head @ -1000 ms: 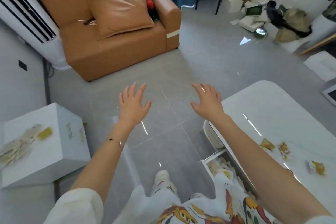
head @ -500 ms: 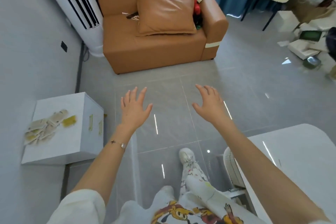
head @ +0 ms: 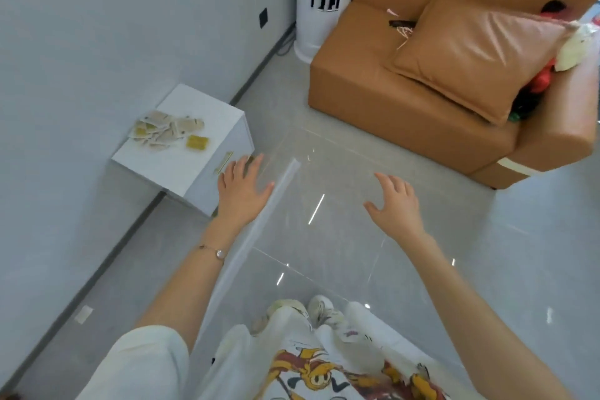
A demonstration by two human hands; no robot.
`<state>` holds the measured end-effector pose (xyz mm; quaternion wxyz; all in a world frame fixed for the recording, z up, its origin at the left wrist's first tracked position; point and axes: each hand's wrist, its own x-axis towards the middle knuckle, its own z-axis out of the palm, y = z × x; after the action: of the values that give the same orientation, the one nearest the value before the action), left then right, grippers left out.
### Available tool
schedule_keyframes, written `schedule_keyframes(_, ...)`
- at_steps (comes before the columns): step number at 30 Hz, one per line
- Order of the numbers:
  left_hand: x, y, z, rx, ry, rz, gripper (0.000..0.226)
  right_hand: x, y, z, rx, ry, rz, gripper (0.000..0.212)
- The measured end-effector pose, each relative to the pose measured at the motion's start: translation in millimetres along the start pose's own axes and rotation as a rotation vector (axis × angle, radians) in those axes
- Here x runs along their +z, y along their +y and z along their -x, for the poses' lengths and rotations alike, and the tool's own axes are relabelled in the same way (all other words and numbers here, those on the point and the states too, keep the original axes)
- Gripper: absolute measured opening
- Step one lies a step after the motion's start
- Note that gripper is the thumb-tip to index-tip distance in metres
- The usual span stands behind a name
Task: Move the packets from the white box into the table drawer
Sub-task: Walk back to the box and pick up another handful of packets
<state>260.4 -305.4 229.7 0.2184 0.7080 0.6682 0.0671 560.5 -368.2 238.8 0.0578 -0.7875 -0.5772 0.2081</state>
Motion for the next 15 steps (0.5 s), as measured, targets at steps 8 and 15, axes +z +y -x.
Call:
schedule_keyframes(8, -22.8, -84.1, -43.2, -0.289, 0.093, 0.077, 0.066, 22.3, -112.6, -126.3, -0.335, -0.122, 0.068, 0.067)
schedule_keyframes(15, -36.2, -169.1, -119.6, -0.468, 0.115, 0.188, 0.067, 56.4, -222.4, -232.3, -0.446, -0.188, 0.105, 0.067)
